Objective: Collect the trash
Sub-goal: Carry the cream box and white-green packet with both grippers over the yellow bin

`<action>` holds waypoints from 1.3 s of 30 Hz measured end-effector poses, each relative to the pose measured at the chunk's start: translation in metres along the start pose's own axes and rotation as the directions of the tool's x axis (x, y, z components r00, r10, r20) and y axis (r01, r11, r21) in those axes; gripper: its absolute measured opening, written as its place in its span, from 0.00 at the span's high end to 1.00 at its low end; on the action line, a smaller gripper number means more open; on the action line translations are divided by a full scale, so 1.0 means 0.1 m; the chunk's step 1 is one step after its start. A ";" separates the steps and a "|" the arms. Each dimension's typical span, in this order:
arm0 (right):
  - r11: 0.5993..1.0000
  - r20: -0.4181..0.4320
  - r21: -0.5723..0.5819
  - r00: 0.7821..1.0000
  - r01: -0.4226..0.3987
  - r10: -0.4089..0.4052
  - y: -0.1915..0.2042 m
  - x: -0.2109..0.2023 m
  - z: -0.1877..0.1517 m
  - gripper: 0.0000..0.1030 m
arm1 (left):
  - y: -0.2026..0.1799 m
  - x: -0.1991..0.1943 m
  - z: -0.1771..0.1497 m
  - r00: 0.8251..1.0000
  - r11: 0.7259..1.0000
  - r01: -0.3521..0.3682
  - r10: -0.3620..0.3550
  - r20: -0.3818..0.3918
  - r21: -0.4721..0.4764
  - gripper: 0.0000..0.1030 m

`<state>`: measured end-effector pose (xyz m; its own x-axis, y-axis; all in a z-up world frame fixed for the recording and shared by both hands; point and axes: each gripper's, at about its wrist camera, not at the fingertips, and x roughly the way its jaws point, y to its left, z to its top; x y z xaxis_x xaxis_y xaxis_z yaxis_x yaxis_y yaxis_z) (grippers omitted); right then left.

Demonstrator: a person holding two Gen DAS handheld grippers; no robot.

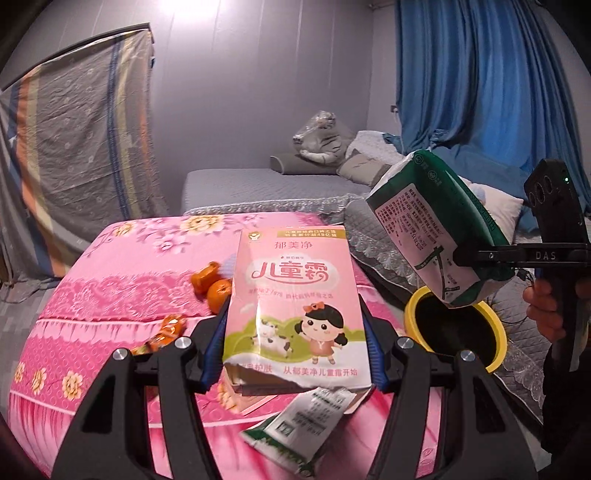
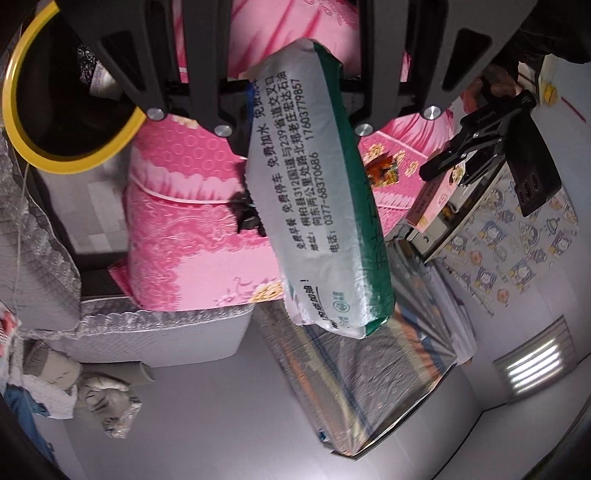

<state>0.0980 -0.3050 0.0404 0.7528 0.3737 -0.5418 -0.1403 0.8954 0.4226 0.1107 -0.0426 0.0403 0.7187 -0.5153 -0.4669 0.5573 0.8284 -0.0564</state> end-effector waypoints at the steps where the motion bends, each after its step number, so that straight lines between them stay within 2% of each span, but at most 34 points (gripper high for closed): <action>1: 1.000 0.007 0.011 1.000 0.009 -0.009 -0.06 -0.04 -0.01 0.75 | -0.08 0.04 0.03 1.000 1.000 0.013 -0.013 -0.001 0.014 0.44; 11: 0.985 0.074 0.133 0.989 0.114 -0.125 -0.64 -0.45 -0.19 0.75 | -0.66 0.33 0.24 0.993 0.987 0.114 -0.114 -0.007 0.111 0.44; 22: 0.950 0.108 0.253 0.970 0.183 -0.216 -1.22 -0.79 -0.46 0.75 | -1.27 0.61 0.34 0.977 0.960 0.214 -0.215 -0.017 0.180 0.44; 29: 0.918 0.104 0.333 0.959 0.216 -0.264 -1.57 -0.91 -0.66 0.75 | -1.62 0.75 0.35 0.965 0.940 0.259 -0.259 -0.029 0.221 0.44; 39: 0.876 0.085 0.405 0.944 0.261 -0.320 -1.88 -0.97 -0.85 0.75 | -1.95 0.96 0.34 0.952 0.919 0.306 -0.303 -0.051 0.250 0.44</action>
<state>-0.0037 -0.4890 -0.0479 0.8098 0.0453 -0.5850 0.3338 0.7844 0.5228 0.0850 -0.2614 0.0366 0.4937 -0.7301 -0.4724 0.8359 0.5483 0.0262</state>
